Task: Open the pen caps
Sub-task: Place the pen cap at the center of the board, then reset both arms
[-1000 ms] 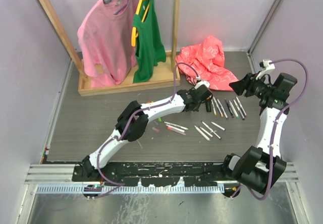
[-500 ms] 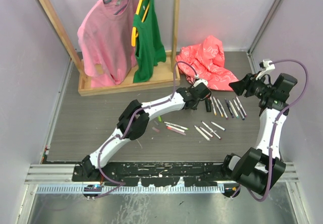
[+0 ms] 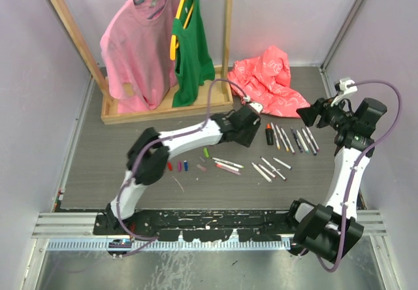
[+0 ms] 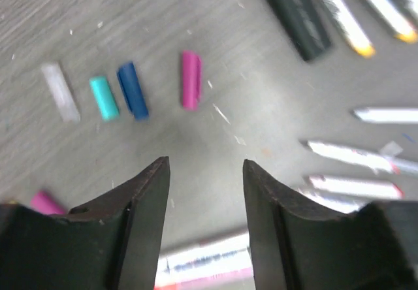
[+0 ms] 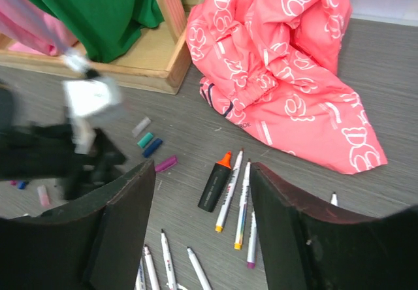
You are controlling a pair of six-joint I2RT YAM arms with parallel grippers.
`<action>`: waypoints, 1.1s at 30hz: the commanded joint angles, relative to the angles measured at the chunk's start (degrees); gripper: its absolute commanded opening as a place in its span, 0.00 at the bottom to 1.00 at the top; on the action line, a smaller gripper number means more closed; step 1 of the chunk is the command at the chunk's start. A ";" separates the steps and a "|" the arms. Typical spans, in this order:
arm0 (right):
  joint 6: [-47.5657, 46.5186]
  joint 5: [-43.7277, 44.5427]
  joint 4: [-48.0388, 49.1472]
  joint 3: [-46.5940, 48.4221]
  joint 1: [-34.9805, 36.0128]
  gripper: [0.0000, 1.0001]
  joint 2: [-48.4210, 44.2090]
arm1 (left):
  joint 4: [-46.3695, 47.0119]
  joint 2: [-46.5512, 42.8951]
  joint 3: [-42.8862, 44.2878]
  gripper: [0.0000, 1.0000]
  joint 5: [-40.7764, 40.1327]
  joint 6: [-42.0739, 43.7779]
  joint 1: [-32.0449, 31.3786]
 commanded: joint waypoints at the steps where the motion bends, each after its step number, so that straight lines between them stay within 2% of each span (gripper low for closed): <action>1: -6.16 2.68 -3.33 2.79 -0.36 0.69 -3.79 | 17.94 -21.96 -14.96 0.53 9.23 1.31 -0.46; 4: -8.05 3.49 -5.73 4.40 -0.39 0.78 -5.57 | 21.87 -32.64 -25.05 0.63 8.21 1.68 -0.45; 7: -7.94 4.35 -7.11 7.20 -0.41 0.97 -7.27 | 22.17 -43.10 -33.21 0.76 6.22 3.55 -0.26; 9: -5.40 6.79 -7.16 9.54 -0.45 1.00 -7.85 | 20.89 -51.10 -37.13 0.86 4.52 4.79 0.07; 11: -1.64 11.26 -8.16 13.22 -0.41 1.00 -7.52 | 18.51 -58.94 -40.08 1.00 2.29 5.78 0.56; 14: -0.11 11.94 -10.40 18.20 -0.43 1.00 -6.95 | 13.77 -68.64 -41.61 0.98 0.12 6.84 2.05; 17: -1.65 6.86 -13.78 22.93 -0.45 1.00 -6.33 | 8.40 -76.01 -39.93 0.98 -3.08 6.96 3.27; 23: 3.39 0.09 -14.44 31.31 -0.41 1.00 -3.72 | -3.41 -84.07 -32.20 0.98 -8.04 7.32 3.55; 28: 11.24 5.19 -14.05 36.59 -0.44 1.00 -2.25 | -9.13 -88.11 -28.41 0.98 -9.44 6.76 3.55; 33: 14.97 7.76 -14.05 39.59 -0.41 1.00 -1.29 | -11.66 -89.89 -27.00 0.98 -10.30 6.55 3.50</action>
